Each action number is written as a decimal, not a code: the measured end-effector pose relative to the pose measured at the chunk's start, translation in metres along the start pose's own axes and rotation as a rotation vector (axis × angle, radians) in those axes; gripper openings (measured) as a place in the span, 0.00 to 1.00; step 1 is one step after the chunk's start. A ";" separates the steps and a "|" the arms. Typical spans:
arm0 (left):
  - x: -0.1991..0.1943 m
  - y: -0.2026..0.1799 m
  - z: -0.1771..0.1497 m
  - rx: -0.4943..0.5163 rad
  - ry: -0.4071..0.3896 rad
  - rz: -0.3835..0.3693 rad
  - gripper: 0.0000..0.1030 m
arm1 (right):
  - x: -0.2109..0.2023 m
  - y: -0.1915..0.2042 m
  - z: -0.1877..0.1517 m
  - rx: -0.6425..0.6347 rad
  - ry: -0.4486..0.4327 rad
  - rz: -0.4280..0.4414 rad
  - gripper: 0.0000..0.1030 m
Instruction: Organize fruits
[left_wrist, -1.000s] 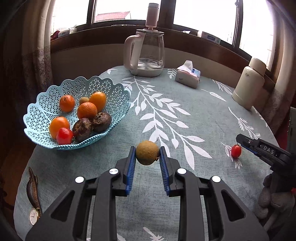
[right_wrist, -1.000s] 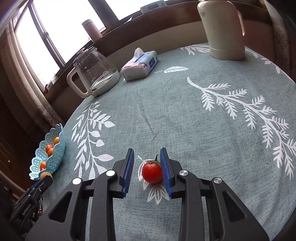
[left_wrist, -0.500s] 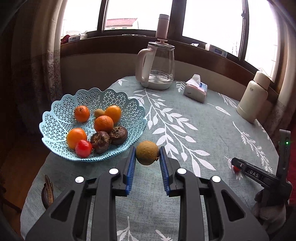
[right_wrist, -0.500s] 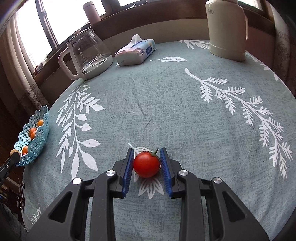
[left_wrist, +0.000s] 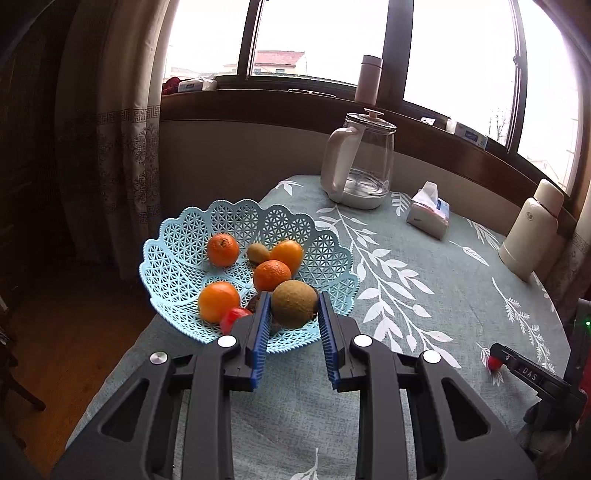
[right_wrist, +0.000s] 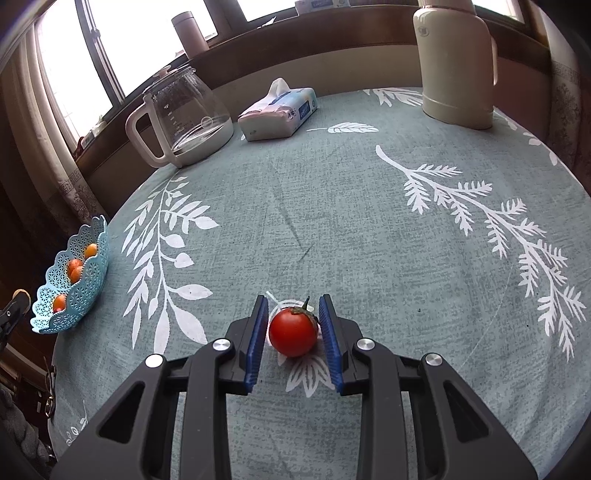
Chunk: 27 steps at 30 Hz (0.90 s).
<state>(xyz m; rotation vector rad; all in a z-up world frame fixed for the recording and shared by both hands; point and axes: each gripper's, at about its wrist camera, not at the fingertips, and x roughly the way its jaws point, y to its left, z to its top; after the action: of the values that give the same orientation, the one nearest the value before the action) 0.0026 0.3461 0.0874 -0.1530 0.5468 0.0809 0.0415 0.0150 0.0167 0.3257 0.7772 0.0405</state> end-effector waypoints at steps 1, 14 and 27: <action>0.001 0.003 0.001 -0.003 -0.002 0.009 0.25 | 0.000 0.000 0.000 0.000 -0.002 0.004 0.28; 0.010 0.037 0.001 -0.060 -0.011 0.091 0.67 | -0.002 -0.001 0.001 0.012 -0.009 0.030 0.28; -0.013 0.064 -0.017 -0.042 -0.002 0.129 0.67 | -0.015 0.016 0.001 -0.026 -0.060 0.110 0.28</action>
<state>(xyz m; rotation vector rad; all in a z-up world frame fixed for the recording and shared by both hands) -0.0244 0.4058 0.0718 -0.1589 0.5530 0.2179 0.0328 0.0275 0.0329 0.3433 0.6982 0.1436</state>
